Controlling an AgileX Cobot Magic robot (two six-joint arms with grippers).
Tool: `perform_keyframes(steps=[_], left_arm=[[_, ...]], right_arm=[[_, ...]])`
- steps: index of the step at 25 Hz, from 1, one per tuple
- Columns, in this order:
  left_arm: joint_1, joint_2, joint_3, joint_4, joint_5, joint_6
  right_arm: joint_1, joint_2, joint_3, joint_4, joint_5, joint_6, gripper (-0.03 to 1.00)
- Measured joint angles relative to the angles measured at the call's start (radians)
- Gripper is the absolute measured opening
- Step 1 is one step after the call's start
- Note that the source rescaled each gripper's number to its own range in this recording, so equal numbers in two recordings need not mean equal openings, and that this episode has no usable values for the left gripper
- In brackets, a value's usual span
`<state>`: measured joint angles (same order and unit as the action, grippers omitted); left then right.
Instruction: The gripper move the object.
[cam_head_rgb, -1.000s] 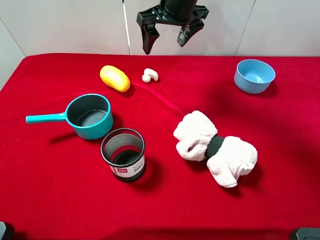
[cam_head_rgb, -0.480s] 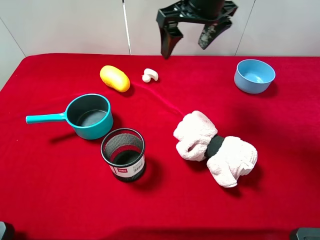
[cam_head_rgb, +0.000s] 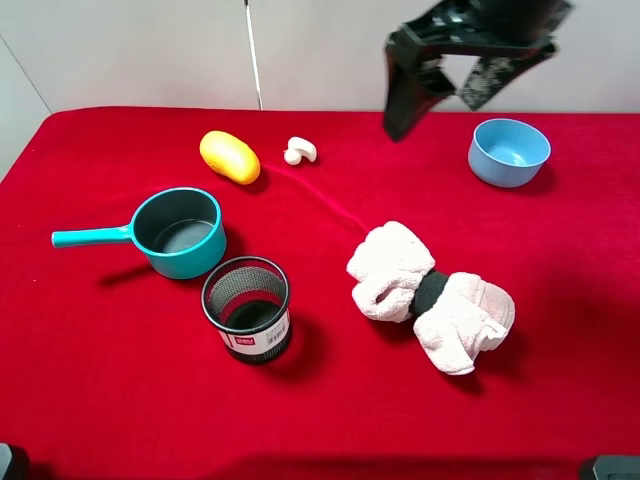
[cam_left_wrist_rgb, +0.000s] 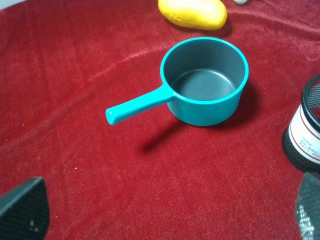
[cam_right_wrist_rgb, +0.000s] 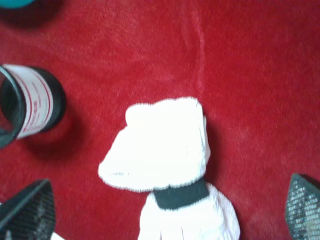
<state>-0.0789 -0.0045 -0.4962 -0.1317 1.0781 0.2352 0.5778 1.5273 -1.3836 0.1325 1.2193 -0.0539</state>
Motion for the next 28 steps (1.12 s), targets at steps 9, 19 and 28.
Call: perform_keyframes(steps=[9, 19, 28], left_arm=[[0.000, 0.000, 0.000, 0.000, 0.000, 0.000], [0.000, 0.000, 0.000, 0.000, 0.000, 0.000], [0.000, 0.000, 0.000, 0.000, 0.000, 0.000]], right_arm=[[0.003, -0.329, 0.191, -0.006, 0.001, 0.019, 1.00], [0.003, -0.730, 0.358, -0.019, 0.004, 0.019, 1.00], [-0.026, -1.052, 0.476, -0.020, 0.005, 0.020, 1.00]])
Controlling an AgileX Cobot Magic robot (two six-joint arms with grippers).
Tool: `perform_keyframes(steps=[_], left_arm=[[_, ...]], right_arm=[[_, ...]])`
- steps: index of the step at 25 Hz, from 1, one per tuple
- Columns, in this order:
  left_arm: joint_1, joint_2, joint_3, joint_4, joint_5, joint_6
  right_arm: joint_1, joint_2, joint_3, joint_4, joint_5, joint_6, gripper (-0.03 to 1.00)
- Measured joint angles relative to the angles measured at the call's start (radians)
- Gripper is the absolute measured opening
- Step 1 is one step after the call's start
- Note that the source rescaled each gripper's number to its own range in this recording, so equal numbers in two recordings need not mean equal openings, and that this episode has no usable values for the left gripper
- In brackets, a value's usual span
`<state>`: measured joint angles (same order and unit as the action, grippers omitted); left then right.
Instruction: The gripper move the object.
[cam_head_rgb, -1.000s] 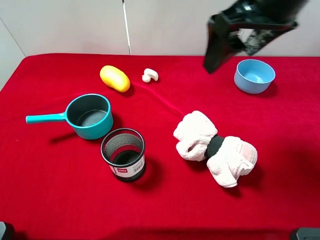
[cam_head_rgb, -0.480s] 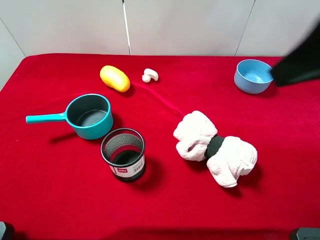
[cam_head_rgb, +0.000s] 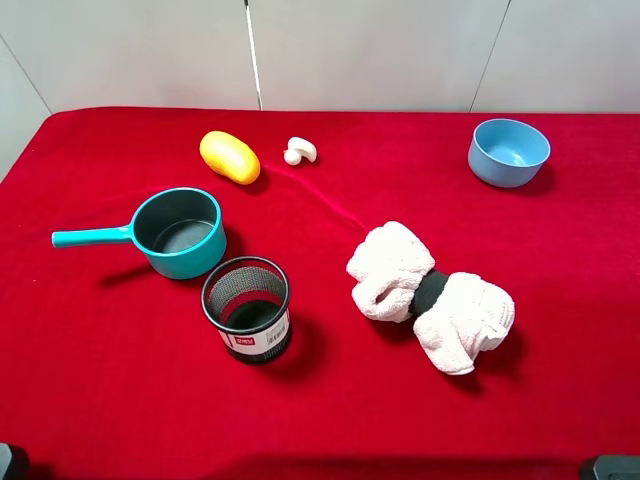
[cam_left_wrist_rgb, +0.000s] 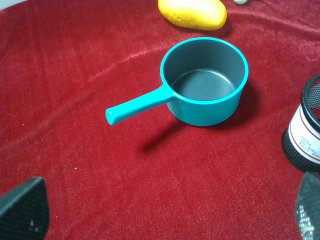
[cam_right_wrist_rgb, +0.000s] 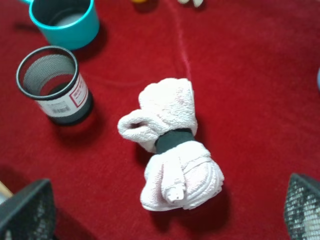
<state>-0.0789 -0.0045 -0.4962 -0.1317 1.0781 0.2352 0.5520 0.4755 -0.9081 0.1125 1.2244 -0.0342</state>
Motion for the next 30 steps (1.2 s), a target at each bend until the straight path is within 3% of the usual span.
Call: perform_keyframes(steps=[8, 15, 30], left_arm=[[0.000, 0.000, 0.000, 0.000, 0.000, 0.000], [0.000, 0.000, 0.000, 0.000, 0.000, 0.000], [0.000, 0.000, 0.000, 0.000, 0.000, 0.000]], right_arm=[[-0.237, -0.193, 0.134, -0.003, 0.000, 0.002, 1.00], [-0.391, -0.367, 0.261, -0.003, 0.000, 0.003, 1.00], [-0.424, -0.482, 0.359, -0.045, -0.034, -0.005, 1.00]])
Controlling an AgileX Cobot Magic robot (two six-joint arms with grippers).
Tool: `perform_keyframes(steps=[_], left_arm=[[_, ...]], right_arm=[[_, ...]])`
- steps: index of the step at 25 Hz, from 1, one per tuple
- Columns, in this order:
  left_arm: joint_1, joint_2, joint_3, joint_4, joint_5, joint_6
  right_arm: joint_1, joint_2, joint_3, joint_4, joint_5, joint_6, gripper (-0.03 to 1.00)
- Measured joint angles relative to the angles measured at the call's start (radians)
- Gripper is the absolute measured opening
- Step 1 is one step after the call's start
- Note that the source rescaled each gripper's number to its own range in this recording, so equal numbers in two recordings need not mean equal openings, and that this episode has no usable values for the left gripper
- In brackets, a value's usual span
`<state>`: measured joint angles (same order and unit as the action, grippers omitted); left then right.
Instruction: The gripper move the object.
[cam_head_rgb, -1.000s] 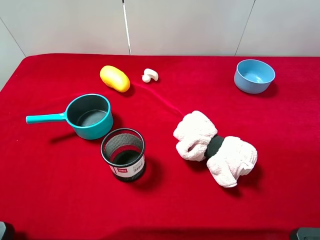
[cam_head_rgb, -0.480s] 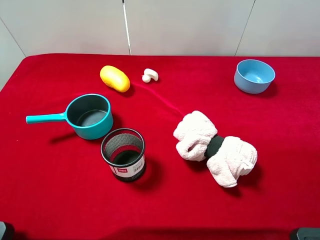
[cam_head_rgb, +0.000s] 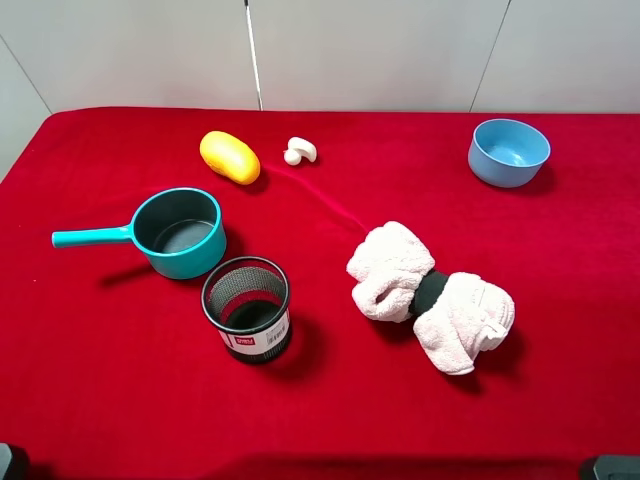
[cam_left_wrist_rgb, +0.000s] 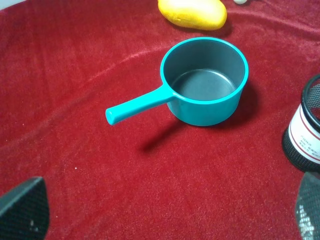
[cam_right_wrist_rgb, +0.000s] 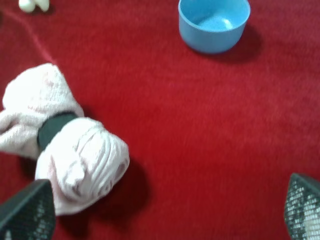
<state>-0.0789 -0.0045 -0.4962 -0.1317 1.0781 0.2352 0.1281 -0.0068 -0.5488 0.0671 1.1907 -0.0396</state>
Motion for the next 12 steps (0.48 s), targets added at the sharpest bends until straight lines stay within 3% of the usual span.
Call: perform_keyframes(steps=[6, 12], left_arm=[[0.000, 0.000, 0.000, 0.000, 0.000, 0.000], [0.000, 0.000, 0.000, 0.000, 0.000, 0.000]], right_arm=[[0.000, 0.000, 0.022, -0.033, -0.122, 0.000, 1.00], [0.000, 0.000, 0.050, -0.067, -0.157, 0.001, 1.00]])
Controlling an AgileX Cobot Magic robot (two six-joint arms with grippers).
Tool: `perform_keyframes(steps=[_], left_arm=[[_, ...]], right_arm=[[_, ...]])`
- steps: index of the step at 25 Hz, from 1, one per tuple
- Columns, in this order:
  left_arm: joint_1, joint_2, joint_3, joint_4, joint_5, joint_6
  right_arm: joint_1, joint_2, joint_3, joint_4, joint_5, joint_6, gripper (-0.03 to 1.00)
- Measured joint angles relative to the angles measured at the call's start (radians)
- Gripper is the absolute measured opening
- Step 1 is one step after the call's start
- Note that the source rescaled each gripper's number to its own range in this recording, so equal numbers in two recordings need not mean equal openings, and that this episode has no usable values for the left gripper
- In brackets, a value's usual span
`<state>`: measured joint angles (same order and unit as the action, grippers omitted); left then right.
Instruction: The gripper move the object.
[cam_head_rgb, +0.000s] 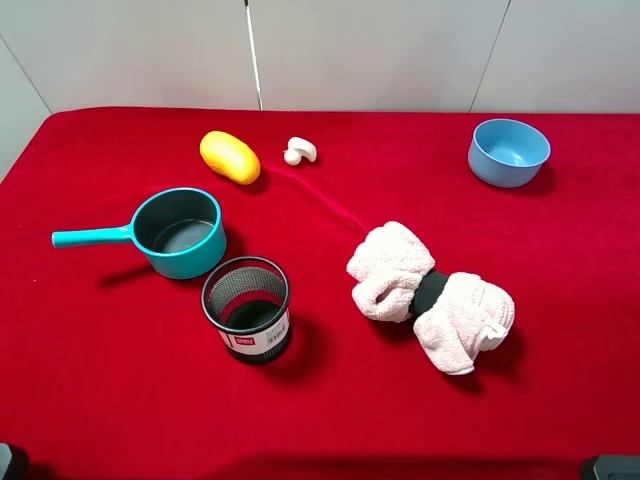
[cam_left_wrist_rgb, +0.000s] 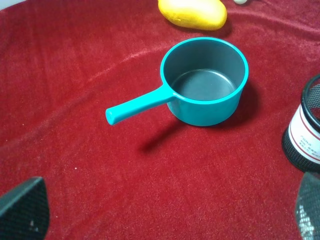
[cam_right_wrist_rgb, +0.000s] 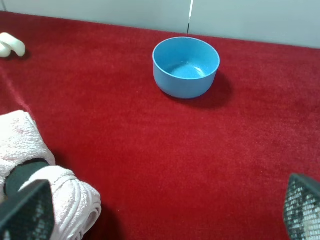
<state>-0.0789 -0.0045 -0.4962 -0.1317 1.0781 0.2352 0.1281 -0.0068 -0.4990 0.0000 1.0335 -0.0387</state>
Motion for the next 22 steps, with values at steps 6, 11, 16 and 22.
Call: perform_keyframes(steps=[6, 11, 16, 22], left_arm=[[0.000, 0.000, 0.000, 0.000, 0.000, 0.000], [0.000, 0.000, 0.000, 0.000, 0.000, 0.000], [0.000, 0.000, 0.000, 0.000, 0.000, 0.000], [0.000, 0.000, 0.000, 0.000, 0.000, 0.000]], right_arm=[[-0.017, 0.000, 0.000, 0.000, -0.011, 0.000, 1.00], [-0.084, 0.000, 0.000, 0.000, -0.013, 0.001, 1.00], [-0.126, 0.000, 0.000, 0.000, -0.013, 0.001, 1.00], [-0.120, 0.000, 0.000, 0.000, -0.013, 0.003, 1.00]])
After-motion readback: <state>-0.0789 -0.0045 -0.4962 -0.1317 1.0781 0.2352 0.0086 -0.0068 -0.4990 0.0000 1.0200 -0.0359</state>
